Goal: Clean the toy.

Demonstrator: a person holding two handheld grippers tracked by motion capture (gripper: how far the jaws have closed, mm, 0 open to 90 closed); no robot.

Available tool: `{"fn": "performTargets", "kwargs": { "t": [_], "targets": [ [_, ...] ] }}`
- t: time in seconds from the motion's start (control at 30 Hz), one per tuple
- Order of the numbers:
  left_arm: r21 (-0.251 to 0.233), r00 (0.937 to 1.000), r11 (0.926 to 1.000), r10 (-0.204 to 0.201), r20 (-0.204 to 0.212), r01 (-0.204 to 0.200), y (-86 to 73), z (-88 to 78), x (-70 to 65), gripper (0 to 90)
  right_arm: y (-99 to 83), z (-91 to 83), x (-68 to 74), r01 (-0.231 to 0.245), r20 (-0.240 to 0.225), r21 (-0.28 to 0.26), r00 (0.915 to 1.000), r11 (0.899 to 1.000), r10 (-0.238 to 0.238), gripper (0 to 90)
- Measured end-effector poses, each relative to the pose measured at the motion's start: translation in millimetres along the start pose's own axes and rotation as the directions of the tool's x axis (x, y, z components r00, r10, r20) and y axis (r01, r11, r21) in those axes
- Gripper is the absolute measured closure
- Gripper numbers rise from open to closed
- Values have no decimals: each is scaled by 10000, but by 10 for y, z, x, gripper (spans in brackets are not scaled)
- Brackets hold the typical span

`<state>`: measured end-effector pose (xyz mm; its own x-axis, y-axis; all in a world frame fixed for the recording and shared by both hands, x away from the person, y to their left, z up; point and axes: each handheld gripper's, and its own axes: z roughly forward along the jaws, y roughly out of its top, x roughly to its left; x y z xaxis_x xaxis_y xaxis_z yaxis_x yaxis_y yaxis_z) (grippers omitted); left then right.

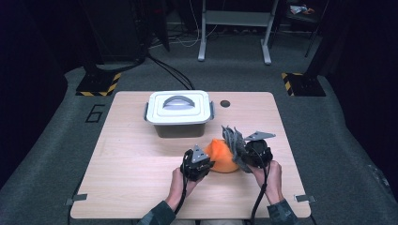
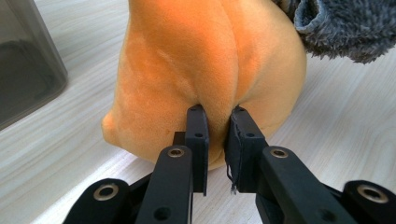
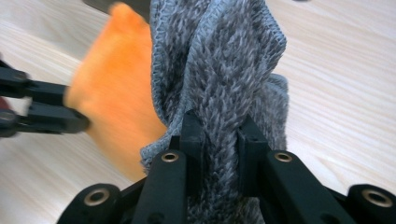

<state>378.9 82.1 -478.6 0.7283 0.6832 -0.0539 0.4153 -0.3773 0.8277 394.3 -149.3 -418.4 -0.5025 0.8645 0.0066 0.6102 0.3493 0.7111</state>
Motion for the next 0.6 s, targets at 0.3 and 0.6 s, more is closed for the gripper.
{"fn": "performTargets", "kwargs": {
  "t": [0.3,0.6],
  "targets": [
    [45,10000,10000,47,42,-47,-8,-2,13,796,-169,121,-188,-494,441,504,9979,9975,472,765],
    [-38,10000,10000,-37,8,37,-21,7,16,796,-318,340,-304,-872,589,1225,9950,9886,805,765]
  ]
}}
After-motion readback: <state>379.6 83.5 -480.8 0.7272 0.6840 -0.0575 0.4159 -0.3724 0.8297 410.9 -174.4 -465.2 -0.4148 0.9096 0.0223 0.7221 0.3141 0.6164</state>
